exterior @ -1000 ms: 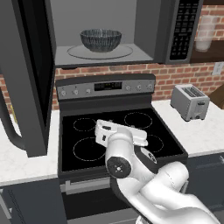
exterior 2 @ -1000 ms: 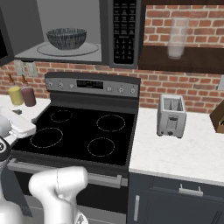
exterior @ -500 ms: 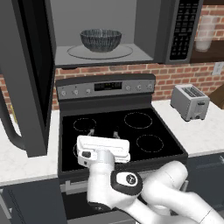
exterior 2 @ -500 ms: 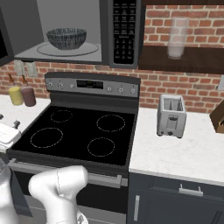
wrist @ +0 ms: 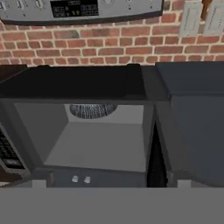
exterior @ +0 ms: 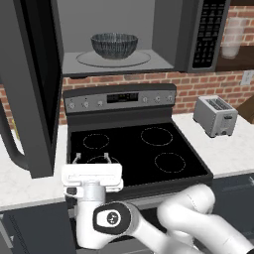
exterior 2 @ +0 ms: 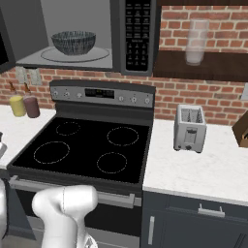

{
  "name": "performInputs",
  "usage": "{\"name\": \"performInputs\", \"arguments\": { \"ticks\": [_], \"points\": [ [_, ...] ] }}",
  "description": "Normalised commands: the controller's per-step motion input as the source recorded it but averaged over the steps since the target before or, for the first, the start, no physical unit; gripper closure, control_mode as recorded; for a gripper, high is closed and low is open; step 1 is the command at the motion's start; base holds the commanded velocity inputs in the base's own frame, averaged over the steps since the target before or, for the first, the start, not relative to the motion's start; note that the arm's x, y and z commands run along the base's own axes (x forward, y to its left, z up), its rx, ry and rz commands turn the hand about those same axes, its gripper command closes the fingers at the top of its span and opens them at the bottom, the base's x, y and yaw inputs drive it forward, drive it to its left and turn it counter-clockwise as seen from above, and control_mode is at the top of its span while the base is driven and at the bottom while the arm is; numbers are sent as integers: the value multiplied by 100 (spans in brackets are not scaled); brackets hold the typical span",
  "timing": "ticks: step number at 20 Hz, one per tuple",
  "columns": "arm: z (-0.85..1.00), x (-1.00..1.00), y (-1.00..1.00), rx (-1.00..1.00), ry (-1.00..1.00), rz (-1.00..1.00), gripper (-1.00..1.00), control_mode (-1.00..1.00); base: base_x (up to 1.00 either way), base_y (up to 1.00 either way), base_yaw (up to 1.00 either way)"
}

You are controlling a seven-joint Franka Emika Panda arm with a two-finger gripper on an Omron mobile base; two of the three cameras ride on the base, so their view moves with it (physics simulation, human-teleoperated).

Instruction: Open the microwave, place the bowl with waffle inside the microwave, then close the microwave door and turn it on.

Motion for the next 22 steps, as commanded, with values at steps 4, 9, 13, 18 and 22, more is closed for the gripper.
{"name": "performInputs", "arguments": {
  "ticks": [4,9,13,18,22],
  "points": [
    [0,-11,78,-8,-20,-3,-100,-100,0,0,0],
    [0,-13,67,-6,-19,-4,100,-100,0,0,0],
    [1,-5,48,-2,-14,-1,100,-100,0,0,0],
    [11,0,48,-1,-11,0,100,-100,0,0,0],
    [19,0,47,0,-11,-1,100,-100,0,0,0]
  ]
}}
